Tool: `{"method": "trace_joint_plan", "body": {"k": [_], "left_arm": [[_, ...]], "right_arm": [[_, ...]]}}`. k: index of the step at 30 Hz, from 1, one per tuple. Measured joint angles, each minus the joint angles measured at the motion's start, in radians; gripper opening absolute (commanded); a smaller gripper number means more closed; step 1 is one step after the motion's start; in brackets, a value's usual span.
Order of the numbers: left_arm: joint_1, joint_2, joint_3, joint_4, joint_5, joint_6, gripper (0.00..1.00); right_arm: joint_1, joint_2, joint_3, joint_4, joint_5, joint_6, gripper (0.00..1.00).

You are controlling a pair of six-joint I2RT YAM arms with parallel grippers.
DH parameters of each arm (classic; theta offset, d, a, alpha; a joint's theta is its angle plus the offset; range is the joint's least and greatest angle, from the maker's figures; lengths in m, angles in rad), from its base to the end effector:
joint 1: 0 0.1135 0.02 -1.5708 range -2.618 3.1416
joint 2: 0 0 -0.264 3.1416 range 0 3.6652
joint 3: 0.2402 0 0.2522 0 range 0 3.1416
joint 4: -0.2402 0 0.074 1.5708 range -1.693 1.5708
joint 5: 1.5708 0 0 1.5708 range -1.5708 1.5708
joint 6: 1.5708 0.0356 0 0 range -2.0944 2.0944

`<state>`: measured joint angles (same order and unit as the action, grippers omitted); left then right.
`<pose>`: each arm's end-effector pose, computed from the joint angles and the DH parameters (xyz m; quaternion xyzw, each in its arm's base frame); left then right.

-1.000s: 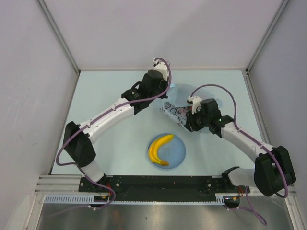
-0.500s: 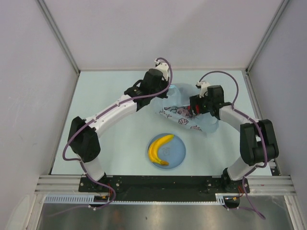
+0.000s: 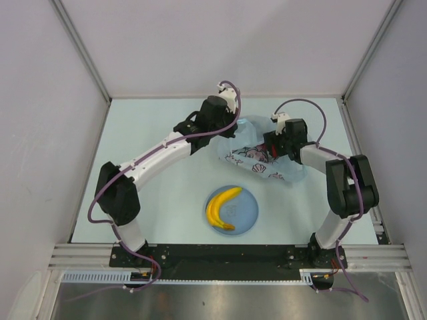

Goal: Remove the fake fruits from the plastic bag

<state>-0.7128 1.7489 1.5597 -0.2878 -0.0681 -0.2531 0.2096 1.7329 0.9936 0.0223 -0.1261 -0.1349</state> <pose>0.3163 -0.2702 0.3359 0.1773 0.8352 -0.2156 0.4738 0.3575 0.0806 0.1815 -0.1814 0.8905 0.0727 0.4108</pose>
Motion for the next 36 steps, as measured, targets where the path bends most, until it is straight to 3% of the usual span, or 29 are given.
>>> {"method": "trace_joint_plan", "body": {"k": [2, 5, 10, 19, 23, 29, 36], "left_arm": [[0.000, 0.000, -0.001, 0.004, 0.010, 0.000, 0.00], [0.000, 0.000, -0.006, 0.016, 0.019, 0.001, 0.00], [0.000, 0.000, -0.007, 0.023, 0.014, 0.026, 0.00], [0.004, 0.013, 0.029, 0.035, -0.021, 0.063, 0.00], [0.005, 0.013, 0.029, 0.035, -0.024, 0.063, 0.00], [0.005, 0.010, 0.026, 0.040, -0.025, 0.079, 0.00], [0.005, -0.024, -0.023, 0.045, -0.026, 0.098, 0.00]], "right_arm": [[0.000, 0.014, 0.012, 0.015, -0.006, -0.003, 0.37], [0.000, 0.020, 0.027, 0.003, -0.021, -0.011, 0.27], [-0.008, -0.086, 0.049, -0.111, -0.100, -0.052, 0.27], [0.002, -0.615, 0.062, -0.396, -0.298, -0.229, 0.26], [0.118, -0.763, 0.015, -0.541, -0.389, -0.394, 0.25], [0.375, -0.694, -0.150, -0.648, -0.419, -0.549, 0.24], [0.398, -0.458, -0.192, -0.566, -0.410, -0.615, 0.22]]}}
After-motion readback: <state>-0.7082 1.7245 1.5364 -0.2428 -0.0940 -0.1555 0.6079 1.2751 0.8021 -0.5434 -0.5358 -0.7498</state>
